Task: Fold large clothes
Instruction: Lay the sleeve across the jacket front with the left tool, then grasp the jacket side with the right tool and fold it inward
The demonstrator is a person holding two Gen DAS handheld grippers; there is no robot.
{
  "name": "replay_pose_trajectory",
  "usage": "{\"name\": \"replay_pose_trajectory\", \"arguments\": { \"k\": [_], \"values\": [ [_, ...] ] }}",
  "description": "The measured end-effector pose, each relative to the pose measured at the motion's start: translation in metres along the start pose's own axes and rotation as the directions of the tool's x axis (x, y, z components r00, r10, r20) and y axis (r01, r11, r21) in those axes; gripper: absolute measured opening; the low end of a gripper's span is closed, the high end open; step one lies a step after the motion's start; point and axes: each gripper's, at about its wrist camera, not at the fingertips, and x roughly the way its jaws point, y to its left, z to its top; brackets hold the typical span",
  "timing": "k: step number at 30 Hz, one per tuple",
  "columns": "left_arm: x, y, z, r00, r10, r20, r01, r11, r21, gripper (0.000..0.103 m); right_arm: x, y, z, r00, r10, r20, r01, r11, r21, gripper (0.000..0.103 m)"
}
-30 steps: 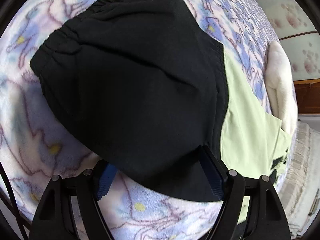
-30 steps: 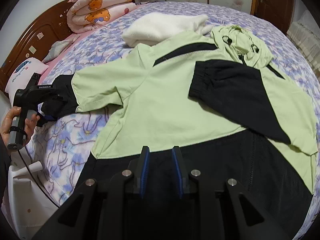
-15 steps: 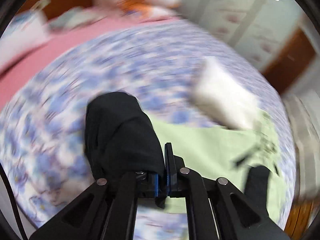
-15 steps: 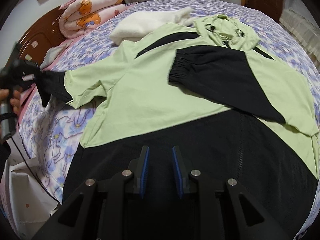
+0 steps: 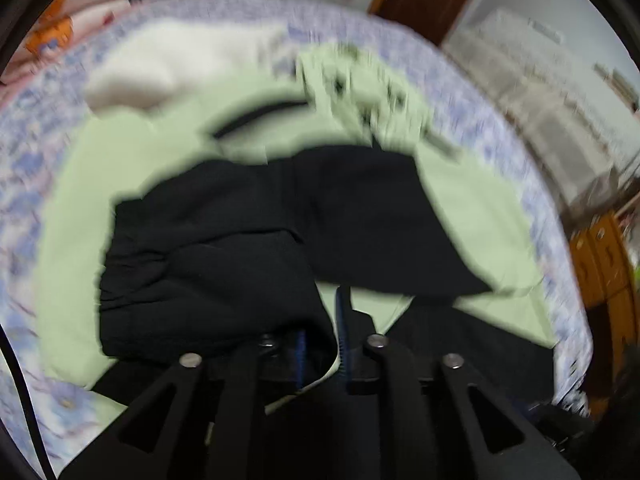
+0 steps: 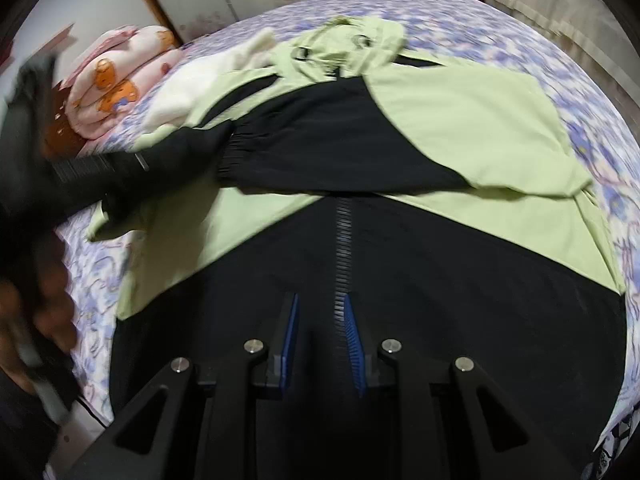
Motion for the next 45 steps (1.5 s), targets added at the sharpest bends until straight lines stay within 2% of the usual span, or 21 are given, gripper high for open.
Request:
{"name": "replay_pose_trajectory", "arguments": {
  "k": [2, 4, 8, 14, 16, 20, 23, 26, 29, 33, 37, 39, 45],
  "values": [
    [0.021, 0.002, -0.014, 0.998, 0.012, -0.061, -0.011, 1.000, 0.018, 0.043, 0.003, -0.009, 0.000, 1.000, -0.002, -0.007, 0.002, 1.000, 0.011, 0.023],
    [0.028, 0.002, -0.022, 0.995, -0.007, -0.098, 0.008, 1.000, 0.012, 0.054, 0.005, -0.016, 0.000, 1.000, 0.003, -0.010, -0.003, 1.000, 0.022, 0.023],
    [0.014, 0.010, -0.024, 0.992, -0.067, -0.105, 0.066, 0.998, -0.015, 0.066, 0.007, -0.017, 0.004, 0.999, 0.031, -0.004, -0.031, 0.999, 0.039, 0.023],
    [-0.032, 0.024, -0.023, 0.991, -0.119, -0.067, 0.118, 0.993, -0.011, 0.069, 0.001, 0.013, 0.019, 0.996, 0.069, 0.048, -0.066, 0.996, -0.057, 0.024],
    [-0.045, 0.029, -0.026, 0.993, -0.105, -0.046, 0.105, 0.994, -0.010, 0.069, 0.000, 0.027, 0.025, 0.995, 0.087, 0.058, -0.081, 0.992, -0.095, 0.030],
    [-0.080, 0.059, -0.039, 0.999, -0.046, 0.027, 0.047, 0.998, -0.044, 0.070, -0.005, 0.066, 0.035, 0.987, 0.131, 0.094, -0.108, 0.970, -0.216, 0.031],
    [-0.099, 0.085, -0.052, 0.998, 0.000, 0.062, 0.007, 0.993, -0.115, 0.071, -0.009, 0.102, 0.036, 0.979, 0.155, 0.129, -0.103, 0.933, -0.344, 0.037],
    [-0.111, 0.110, -0.067, 0.997, 0.042, 0.067, -0.029, 0.982, -0.184, 0.072, -0.004, 0.138, 0.031, 0.974, 0.159, 0.162, -0.063, 0.874, -0.482, 0.046],
    [-0.117, 0.133, -0.084, 0.994, 0.094, 0.056, -0.077, 0.967, -0.244, 0.072, 0.006, 0.166, 0.024, 0.974, 0.145, 0.177, -0.015, 0.812, -0.584, 0.047],
    [-0.118, 0.151, -0.101, 0.990, 0.131, 0.046, -0.113, 0.952, -0.285, 0.072, 0.024, 0.193, 0.020, 0.977, 0.138, 0.164, 0.005, 0.749, -0.662, 0.047],
    [-0.116, 0.166, -0.112, 0.985, 0.168, 0.029, -0.150, 0.936, -0.319, 0.072, 0.043, 0.213, 0.022, 0.982, 0.142, 0.122, -0.021, 0.729, -0.684, 0.047],
    [-0.115, 0.173, -0.115, 0.984, 0.175, 0.021, -0.158, 0.927, -0.341, 0.072, 0.055, 0.226, 0.021, 0.985, 0.134, 0.108, -0.018, 0.704, -0.710, 0.047],
    [-0.111, 0.190, -0.123, 0.986, 0.166, -0.004, -0.155, 0.910, -0.385, 0.072, 0.101, 0.250, 0.017, 0.996, 0.029, 0.089, 0.052, 0.615, -0.787, 0.047]
  ]
}}
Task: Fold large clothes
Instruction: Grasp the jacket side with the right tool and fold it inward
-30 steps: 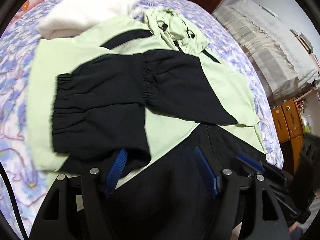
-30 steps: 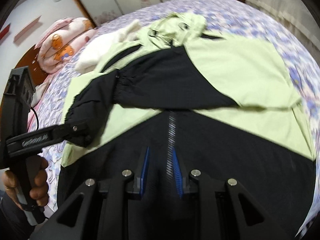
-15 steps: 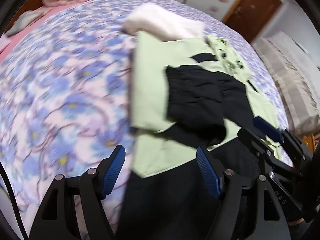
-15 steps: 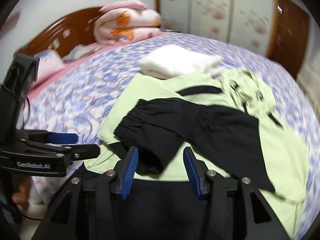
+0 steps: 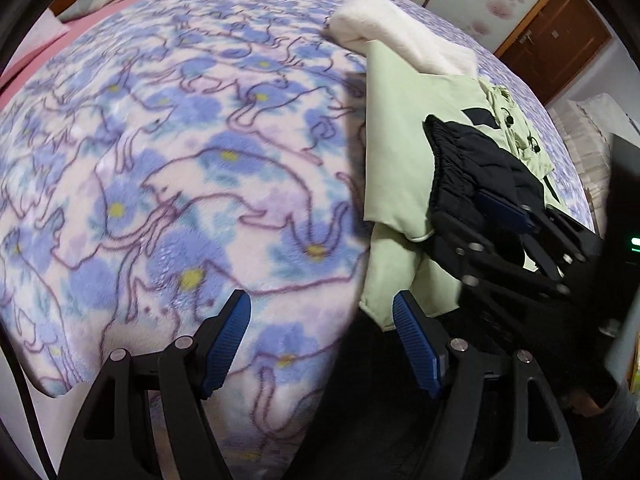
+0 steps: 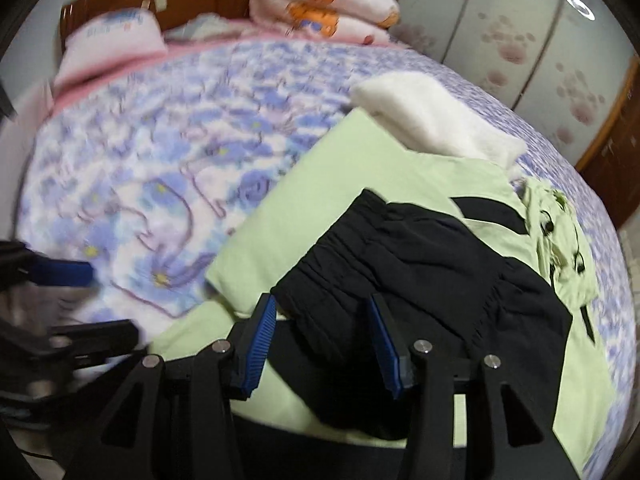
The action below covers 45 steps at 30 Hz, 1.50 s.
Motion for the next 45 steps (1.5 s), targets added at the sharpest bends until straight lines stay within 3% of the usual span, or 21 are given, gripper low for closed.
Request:
{"name": "replay_pose_trajectory", "arguments": {
  "k": [4, 7, 10, 13, 18, 21, 25, 27, 31, 37, 43, 45],
  "values": [
    [-0.002, 0.008, -0.003, 1.000, 0.005, -0.002, -0.005, 1.000, -0.014, 0.072, 0.013, 0.002, 0.002, 1.000, -0.017, -0.016, 0.016, 1.000, -0.026, 0.046],
    [-0.002, 0.014, -0.005, 1.000, 0.005, -0.007, -0.005, 1.000, -0.029, 0.072, 0.010, -0.009, 0.007, 0.999, 0.034, -0.020, -0.033, 0.999, 0.039, 0.026],
    [-0.004, 0.016, -0.008, 1.000, 0.000, -0.010, -0.001, 0.999, -0.043, 0.072, -0.008, -0.029, 0.013, 0.999, 0.047, 0.024, -0.049, 0.993, 0.112, 0.016],
    [-0.007, 0.015, -0.009, 1.000, -0.005, -0.005, 0.005, 0.999, -0.037, 0.072, -0.053, -0.066, 0.015, 0.991, 0.022, 0.131, -0.051, 0.974, 0.222, 0.015],
    [-0.013, 0.005, -0.012, 1.000, -0.013, 0.011, 0.013, 1.000, -0.001, 0.072, -0.137, -0.147, -0.029, 0.957, -0.057, 0.283, -0.086, 0.879, 0.469, 0.015],
    [-0.011, -0.001, -0.013, 1.000, -0.015, 0.005, 0.015, 1.000, 0.021, 0.072, -0.156, -0.181, -0.085, 0.963, -0.070, 0.260, -0.102, 0.798, 0.593, 0.021],
    [0.000, -0.013, -0.016, 0.999, -0.013, -0.030, 0.014, 0.999, 0.045, 0.072, -0.131, -0.193, -0.159, 0.997, -0.009, 0.083, -0.049, 0.741, 0.670, 0.041],
    [0.005, -0.020, -0.016, 0.999, -0.012, -0.042, 0.014, 0.998, 0.054, 0.072, -0.118, -0.196, -0.182, 0.999, 0.042, 0.035, -0.054, 0.716, 0.696, 0.042],
    [0.010, -0.037, -0.017, 0.999, -0.006, -0.050, 0.011, 0.996, 0.089, 0.072, -0.100, -0.213, -0.208, 0.990, 0.119, 0.069, -0.128, 0.614, 0.779, 0.042],
    [0.015, -0.055, -0.015, 0.998, 0.020, -0.055, -0.013, 0.991, 0.132, 0.072, -0.064, -0.252, -0.211, 0.985, 0.130, 0.115, -0.164, 0.486, 0.858, 0.042],
    [0.027, -0.063, -0.008, 0.997, 0.044, -0.071, -0.034, 0.991, 0.132, 0.072, -0.018, -0.277, -0.198, 0.984, 0.163, 0.068, -0.139, 0.478, 0.868, 0.042],
    [0.032, -0.067, -0.005, 0.996, 0.046, -0.073, -0.036, 0.990, 0.133, 0.072, -0.011, -0.274, -0.188, 0.983, 0.171, 0.066, -0.144, 0.501, 0.854, 0.043]
  ]
}}
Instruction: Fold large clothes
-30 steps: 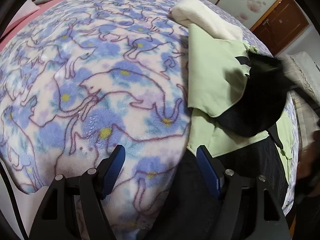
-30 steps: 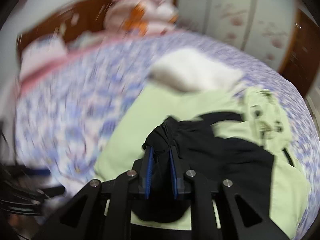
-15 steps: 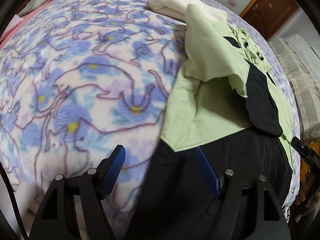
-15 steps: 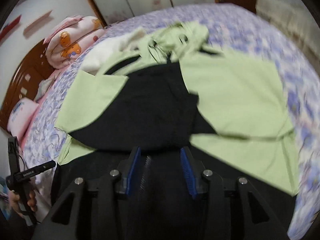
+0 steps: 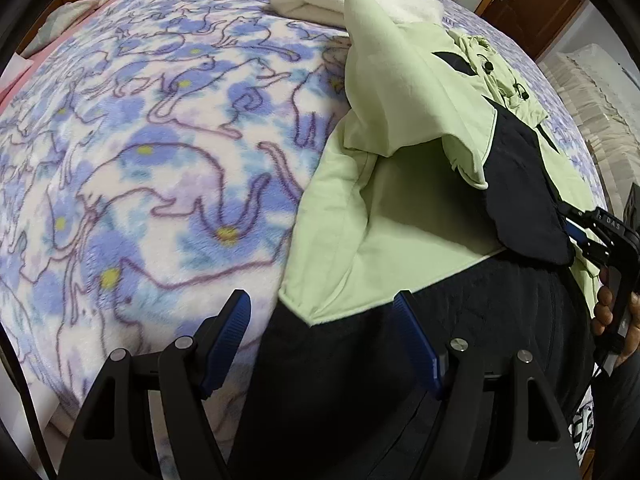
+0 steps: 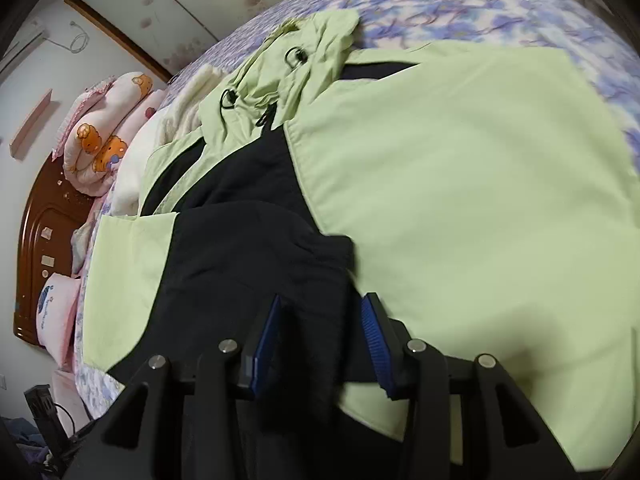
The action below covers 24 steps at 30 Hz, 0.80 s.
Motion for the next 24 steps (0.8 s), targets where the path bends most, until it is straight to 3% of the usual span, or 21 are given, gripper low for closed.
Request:
{"name": "replay_pose_trajectory", "arguments": {
  "k": [1, 2, 5, 9, 12, 14, 17, 21, 24],
  "values": [
    [0.001, -0.002, 0.002, 1.000, 0.001, 0.001, -0.001, 1.000, 0.004, 0.072, 0.002, 0.008, 0.001, 1.000, -0.022, -0.006, 0.022, 0.999, -0.031, 0.037],
    [0.003, -0.007, 0.006, 1.000, 0.004, 0.007, -0.004, 1.000, 0.016, 0.072, 0.003, 0.017, 0.003, 0.999, -0.043, -0.007, 0.042, 0.996, -0.075, 0.019],
    [0.004, -0.021, 0.019, 0.999, 0.023, 0.040, -0.025, 0.998, 0.056, 0.072, -0.015, 0.049, 0.008, 0.999, -0.010, 0.036, 0.016, 0.982, -0.188, 0.018],
    [0.003, -0.039, 0.044, 0.992, 0.059, 0.108, -0.069, 0.994, 0.086, 0.072, -0.072, 0.072, 0.027, 0.976, 0.032, 0.213, 0.019, 0.972, -0.233, 0.018],
    [0.002, -0.048, 0.061, 0.988, 0.058, 0.145, -0.071, 0.994, 0.084, 0.072, -0.104, 0.062, 0.040, 0.941, -0.026, 0.337, 0.097, 0.976, -0.197, 0.017],
    [0.003, -0.052, 0.069, 0.988, 0.046, 0.149, -0.059, 0.995, 0.080, 0.072, -0.116, 0.044, 0.048, 0.915, -0.113, 0.388, 0.179, 0.974, -0.139, 0.017],
    [0.006, -0.055, 0.077, 0.989, 0.029, 0.146, -0.041, 0.996, 0.085, 0.072, -0.111, 0.008, 0.055, 0.923, -0.198, 0.330, 0.220, 0.975, -0.032, 0.017],
    [0.017, -0.061, 0.089, 0.992, 0.024, 0.124, -0.036, 0.995, 0.097, 0.072, -0.070, -0.034, 0.039, 0.963, -0.254, 0.087, 0.255, 0.967, -0.004, 0.021],
    [0.026, -0.062, 0.103, 0.994, 0.027, 0.110, -0.040, 0.992, 0.117, 0.072, -0.064, -0.054, 0.026, 0.963, -0.261, 0.071, 0.261, 0.965, 0.007, 0.023]
  ]
}}
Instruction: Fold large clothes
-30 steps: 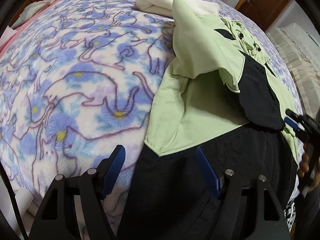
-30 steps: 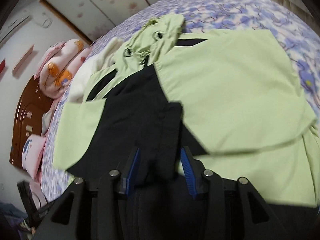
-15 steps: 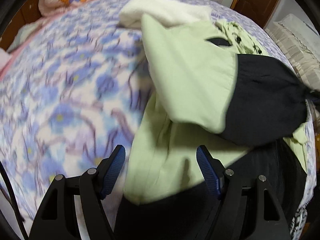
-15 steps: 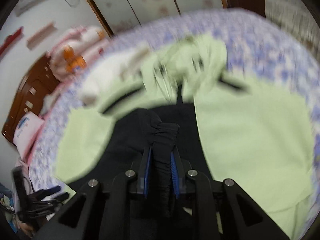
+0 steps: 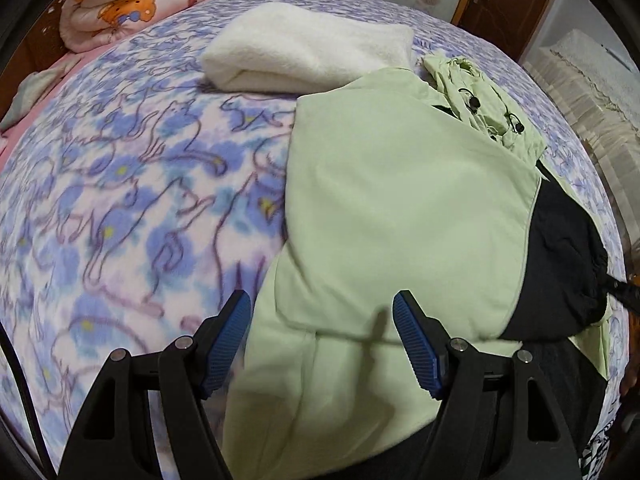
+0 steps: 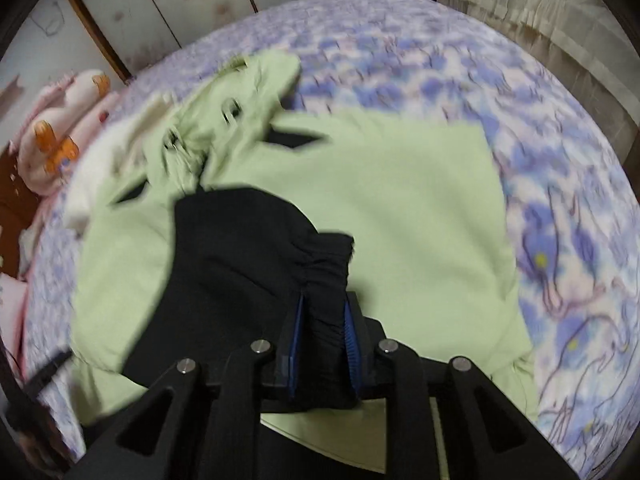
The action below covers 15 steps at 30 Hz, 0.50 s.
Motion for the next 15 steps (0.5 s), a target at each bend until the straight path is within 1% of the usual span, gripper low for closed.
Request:
{"name": "replay_pose_trajectory", "arguments": {
  "k": [1, 3, 4, 5, 7, 8, 10, 12, 13, 14, 15],
  "values": [
    [0.005, 0.001, 0.007, 1.000, 0.002, -0.009, -0.002, 1.000, 0.004, 0.072, -0.001, -0.010, -0.002, 1.000, 0.025, 0.006, -0.025, 0.999, 0.035, 0.026],
    [0.017, 0.003, 0.020, 0.999, -0.007, -0.034, 0.008, 1.000, 0.003, 0.072, -0.003, -0.028, -0.006, 0.997, 0.077, 0.022, -0.079, 0.990, 0.114, 0.035],
    [0.022, 0.004, 0.024, 0.999, -0.010, -0.048, 0.010, 1.000, -0.002, 0.072, -0.004, -0.036, -0.007, 0.995, 0.092, 0.034, -0.096, 0.985, 0.145, 0.042],
    [0.027, 0.005, 0.028, 0.998, -0.015, -0.057, 0.015, 1.000, -0.005, 0.073, -0.004, -0.040, -0.009, 0.994, 0.100, 0.040, -0.105, 0.981, 0.161, 0.046],
    [0.043, 0.009, 0.036, 0.992, -0.042, -0.118, 0.041, 0.999, -0.006, 0.075, -0.004, -0.048, -0.013, 0.993, 0.117, 0.033, -0.122, 0.977, 0.177, 0.047],
    [0.049, 0.009, 0.037, 0.989, -0.053, -0.137, 0.053, 0.999, -0.009, 0.075, -0.001, -0.051, -0.014, 0.991, 0.136, 0.016, -0.136, 0.975, 0.177, 0.047],
    [0.059, 0.013, 0.036, 0.980, -0.102, -0.173, 0.098, 0.995, -0.035, 0.076, 0.000, -0.043, -0.023, 0.987, 0.162, -0.007, -0.159, 0.974, 0.161, 0.047],
    [0.064, 0.016, 0.034, 0.975, -0.134, -0.175, 0.127, 0.991, -0.050, 0.076, 0.006, -0.034, -0.027, 0.983, 0.183, -0.027, -0.179, 0.976, 0.121, 0.047],
    [0.064, 0.017, 0.032, 0.976, -0.141, -0.167, 0.134, 0.990, -0.053, 0.076, 0.009, -0.027, -0.027, 0.984, 0.175, -0.035, -0.170, 0.980, 0.101, 0.047],
    [0.064, 0.018, 0.032, 0.977, -0.151, -0.153, 0.144, 0.988, -0.054, 0.068, 0.010, -0.021, -0.029, 0.987, 0.158, -0.040, -0.154, 0.985, 0.079, 0.047],
    [0.062, 0.018, 0.031, 0.977, -0.160, -0.139, 0.154, 0.987, -0.052, 0.055, 0.014, -0.012, -0.030, 0.991, 0.127, -0.046, -0.125, 0.992, 0.033, 0.047]
  ]
}}
